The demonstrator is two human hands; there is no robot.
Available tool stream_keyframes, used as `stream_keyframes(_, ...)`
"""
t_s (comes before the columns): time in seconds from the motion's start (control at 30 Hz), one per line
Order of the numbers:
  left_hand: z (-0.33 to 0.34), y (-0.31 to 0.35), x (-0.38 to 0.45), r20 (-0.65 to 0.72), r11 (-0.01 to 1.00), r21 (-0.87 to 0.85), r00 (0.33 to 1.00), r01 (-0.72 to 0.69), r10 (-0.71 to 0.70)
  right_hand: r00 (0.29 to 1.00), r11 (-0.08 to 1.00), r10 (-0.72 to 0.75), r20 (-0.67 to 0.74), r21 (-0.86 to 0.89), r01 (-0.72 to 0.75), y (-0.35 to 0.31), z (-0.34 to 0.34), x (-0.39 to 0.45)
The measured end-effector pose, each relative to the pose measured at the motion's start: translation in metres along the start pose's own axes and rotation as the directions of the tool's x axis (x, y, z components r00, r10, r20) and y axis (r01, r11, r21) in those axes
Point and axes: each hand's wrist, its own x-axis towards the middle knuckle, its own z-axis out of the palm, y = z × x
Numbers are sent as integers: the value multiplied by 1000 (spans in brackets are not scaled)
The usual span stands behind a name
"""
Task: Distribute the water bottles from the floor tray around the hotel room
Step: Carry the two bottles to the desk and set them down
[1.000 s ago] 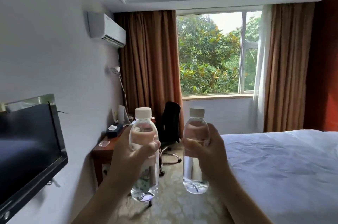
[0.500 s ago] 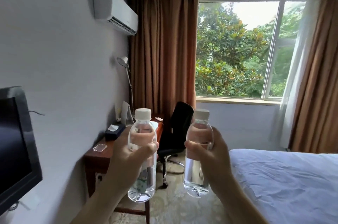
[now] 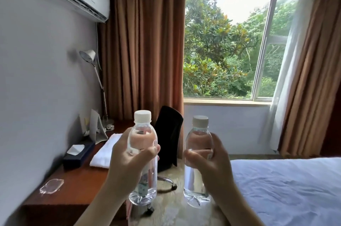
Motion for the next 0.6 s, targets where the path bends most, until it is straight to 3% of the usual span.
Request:
stream_keyframes(0.13,25,-59,63,-37,999,2,999,35,-35,999,999,-23,23,-47,25,65,-2,75)
stream_keyframes(0.3,55,-135,133,-139,996,67,989,61,-52,992,1000,-13,126,21,10,159,10,167)
stream_keyframes(0.6,14,-200,221,-454,945,250,888,211,-78,911,983,19,413,156,-91,249,106,295)
